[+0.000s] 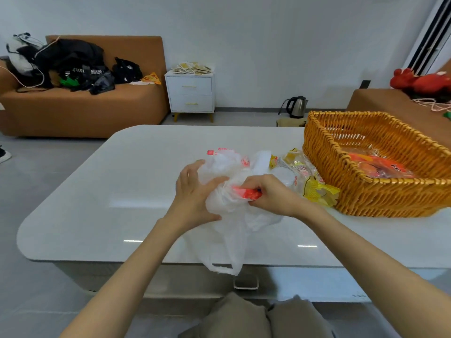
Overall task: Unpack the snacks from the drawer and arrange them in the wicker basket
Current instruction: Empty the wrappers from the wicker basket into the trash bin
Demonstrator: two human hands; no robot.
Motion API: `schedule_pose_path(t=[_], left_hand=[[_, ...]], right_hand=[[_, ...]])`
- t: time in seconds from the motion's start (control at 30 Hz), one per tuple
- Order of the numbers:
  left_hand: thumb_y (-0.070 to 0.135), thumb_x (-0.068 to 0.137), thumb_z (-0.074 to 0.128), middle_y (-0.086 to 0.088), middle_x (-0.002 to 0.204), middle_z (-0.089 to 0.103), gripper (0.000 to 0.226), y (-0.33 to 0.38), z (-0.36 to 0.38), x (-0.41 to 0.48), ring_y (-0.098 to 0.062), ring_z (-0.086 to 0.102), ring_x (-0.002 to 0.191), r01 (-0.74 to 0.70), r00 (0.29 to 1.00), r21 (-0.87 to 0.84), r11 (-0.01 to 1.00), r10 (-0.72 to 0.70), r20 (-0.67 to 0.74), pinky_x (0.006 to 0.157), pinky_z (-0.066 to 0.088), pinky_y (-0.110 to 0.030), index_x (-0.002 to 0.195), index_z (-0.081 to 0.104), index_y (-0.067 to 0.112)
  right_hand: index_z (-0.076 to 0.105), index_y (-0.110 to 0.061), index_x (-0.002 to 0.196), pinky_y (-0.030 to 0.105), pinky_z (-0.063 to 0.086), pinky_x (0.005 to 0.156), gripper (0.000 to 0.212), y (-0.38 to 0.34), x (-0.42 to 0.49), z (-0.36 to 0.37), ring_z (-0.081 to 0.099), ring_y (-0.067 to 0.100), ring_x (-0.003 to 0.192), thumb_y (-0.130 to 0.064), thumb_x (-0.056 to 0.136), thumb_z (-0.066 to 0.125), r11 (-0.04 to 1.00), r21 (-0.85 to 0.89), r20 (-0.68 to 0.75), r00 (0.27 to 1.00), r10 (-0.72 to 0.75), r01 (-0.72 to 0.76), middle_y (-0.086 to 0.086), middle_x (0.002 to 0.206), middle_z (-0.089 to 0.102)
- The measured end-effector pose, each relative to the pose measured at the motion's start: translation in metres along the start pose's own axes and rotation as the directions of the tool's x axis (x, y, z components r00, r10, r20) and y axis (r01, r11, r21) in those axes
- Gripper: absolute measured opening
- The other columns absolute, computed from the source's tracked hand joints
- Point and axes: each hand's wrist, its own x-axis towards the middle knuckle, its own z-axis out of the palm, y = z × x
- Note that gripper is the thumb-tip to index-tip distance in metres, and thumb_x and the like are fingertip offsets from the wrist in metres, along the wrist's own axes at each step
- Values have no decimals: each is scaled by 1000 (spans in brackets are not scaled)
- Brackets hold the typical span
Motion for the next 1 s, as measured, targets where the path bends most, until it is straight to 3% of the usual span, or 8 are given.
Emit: schedule_pose_path(t=[0.1,0.2,0.3,0.4,0.57,0.7,0.83,1.0], left_hand=[[50,74,66,-5,158,6,49,26,-22,4,-35,8,145,-186,982,-66,980,184,-39,116,17,-54,116,52,32],[28,84,67,5,155,29,42,62,-39,1,-21,34,139,-140,989,-205,969,146,15,107,37,-39,123,51,21],[22,85,67,7,107,62,29,107,-52,-4,-22,59,96,-50,997,-407,912,25,-68,75,47,-28,111,53,21],[18,85,67,13,76,54,24,158,-59,-5,-9,52,68,-9,994,-640,768,-61,-87,55,40,-16,87,43,25],[5,71,76,4,96,59,42,237,-46,-7,-11,59,86,224,974,-925,307,-32,225,67,49,-21,99,50,21],[7,77,76,2,107,62,42,295,-29,-18,-17,63,94,397,905,-895,202,78,419,70,56,-28,110,55,23],[27,70,76,-13,117,62,59,336,-9,-31,-27,59,107,565,774,-825,20,335,538,88,49,-37,122,58,6],[40,91,62,-1,119,63,32,379,24,-47,-17,61,110,411,710,-816,407,418,566,97,50,-35,118,55,24]], right_hand=[[75,-7,94,21,50,74,21,-26,-27,-30,64,12,82,6,80,66,999,-1,-42,998,-38,38,1,89,70],[72,-16,94,24,49,75,25,-43,-62,-55,62,13,83,4,80,67,1000,-5,-200,980,-18,17,0,89,68],[71,-7,98,29,48,79,20,-49,-101,-73,60,16,89,2,80,67,998,-62,-369,929,-12,-12,2,97,68],[60,-11,123,22,37,90,36,-47,-139,-87,46,9,105,-4,87,62,975,-194,-429,903,17,-110,-1,115,57],[19,-22,150,33,20,111,80,-43,-219,-98,18,12,134,-54,83,49,927,-210,-374,902,217,-311,-7,152,22],[1,-20,153,31,13,110,120,-39,-279,-102,5,10,141,-53,68,78,875,-230,-405,859,312,-426,-9,158,4],[38,-4,139,31,31,90,69,-7,-327,-104,42,33,115,-39,81,51,752,-402,-505,811,295,-523,12,131,45],[40,-15,133,44,47,75,47,28,-397,-90,50,29,101,-13,87,51,672,-271,-586,672,452,-689,6,118,50]])
